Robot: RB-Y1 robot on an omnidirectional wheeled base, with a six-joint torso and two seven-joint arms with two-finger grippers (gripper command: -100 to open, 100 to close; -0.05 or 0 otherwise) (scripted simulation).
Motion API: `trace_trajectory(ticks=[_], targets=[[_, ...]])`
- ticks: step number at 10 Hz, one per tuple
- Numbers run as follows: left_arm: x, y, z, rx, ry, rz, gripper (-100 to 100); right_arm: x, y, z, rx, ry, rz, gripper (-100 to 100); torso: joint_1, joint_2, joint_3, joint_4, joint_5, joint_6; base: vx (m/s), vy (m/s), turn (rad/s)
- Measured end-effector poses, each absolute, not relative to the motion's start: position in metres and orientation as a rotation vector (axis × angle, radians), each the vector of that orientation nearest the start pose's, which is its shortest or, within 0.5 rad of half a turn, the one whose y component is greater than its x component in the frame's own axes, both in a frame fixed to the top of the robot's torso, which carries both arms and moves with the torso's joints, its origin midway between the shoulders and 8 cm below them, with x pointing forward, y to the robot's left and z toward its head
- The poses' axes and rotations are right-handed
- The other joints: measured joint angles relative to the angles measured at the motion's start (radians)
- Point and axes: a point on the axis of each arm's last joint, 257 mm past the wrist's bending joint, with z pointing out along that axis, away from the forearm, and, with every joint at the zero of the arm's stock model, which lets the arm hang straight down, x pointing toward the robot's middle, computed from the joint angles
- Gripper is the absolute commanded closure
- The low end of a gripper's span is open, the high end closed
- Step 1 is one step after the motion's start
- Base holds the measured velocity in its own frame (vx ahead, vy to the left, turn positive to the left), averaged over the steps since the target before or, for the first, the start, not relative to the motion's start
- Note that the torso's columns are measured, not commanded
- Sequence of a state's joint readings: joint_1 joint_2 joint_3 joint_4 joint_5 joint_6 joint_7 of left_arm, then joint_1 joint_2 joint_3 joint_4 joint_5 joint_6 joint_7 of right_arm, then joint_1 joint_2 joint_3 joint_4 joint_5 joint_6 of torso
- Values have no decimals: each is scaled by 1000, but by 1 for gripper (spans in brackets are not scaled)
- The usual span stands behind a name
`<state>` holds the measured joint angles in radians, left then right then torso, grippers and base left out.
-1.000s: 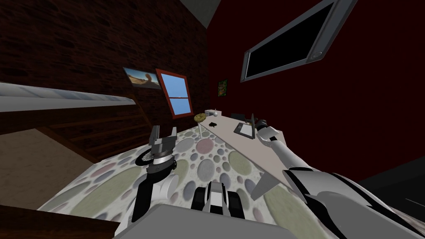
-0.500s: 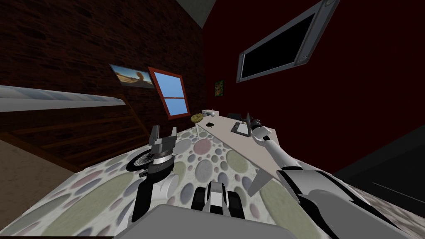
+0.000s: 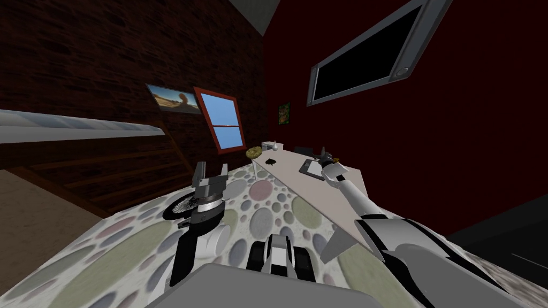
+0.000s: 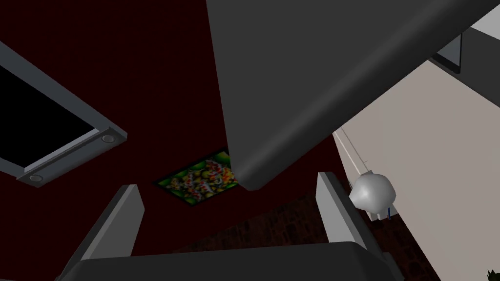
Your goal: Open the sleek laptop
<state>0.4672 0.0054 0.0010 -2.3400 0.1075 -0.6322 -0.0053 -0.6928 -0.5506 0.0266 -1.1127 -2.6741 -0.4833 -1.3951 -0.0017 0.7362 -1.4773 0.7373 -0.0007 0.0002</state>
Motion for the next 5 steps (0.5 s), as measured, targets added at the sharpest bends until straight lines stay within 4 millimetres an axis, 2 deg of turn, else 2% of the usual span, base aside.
trace_trajectory(ticks=[2,4,5], targets=[[304,283,82,-538,392,-1418,0,692,-429,-49,-612,1602,-1093,-100,3,4,3,2,1,0,58,-59,43],[304,283,82,-538,392,-1418,0,692,-430,-48,-607,1603,-1089,-100,2,1,1,1,1,0,85,-52,20],[304,283,82,-538,392,-1418,0,692,-430,-47,-606,1604,-1089,100,3,2,1,0,1,0,9,-6,-2]])
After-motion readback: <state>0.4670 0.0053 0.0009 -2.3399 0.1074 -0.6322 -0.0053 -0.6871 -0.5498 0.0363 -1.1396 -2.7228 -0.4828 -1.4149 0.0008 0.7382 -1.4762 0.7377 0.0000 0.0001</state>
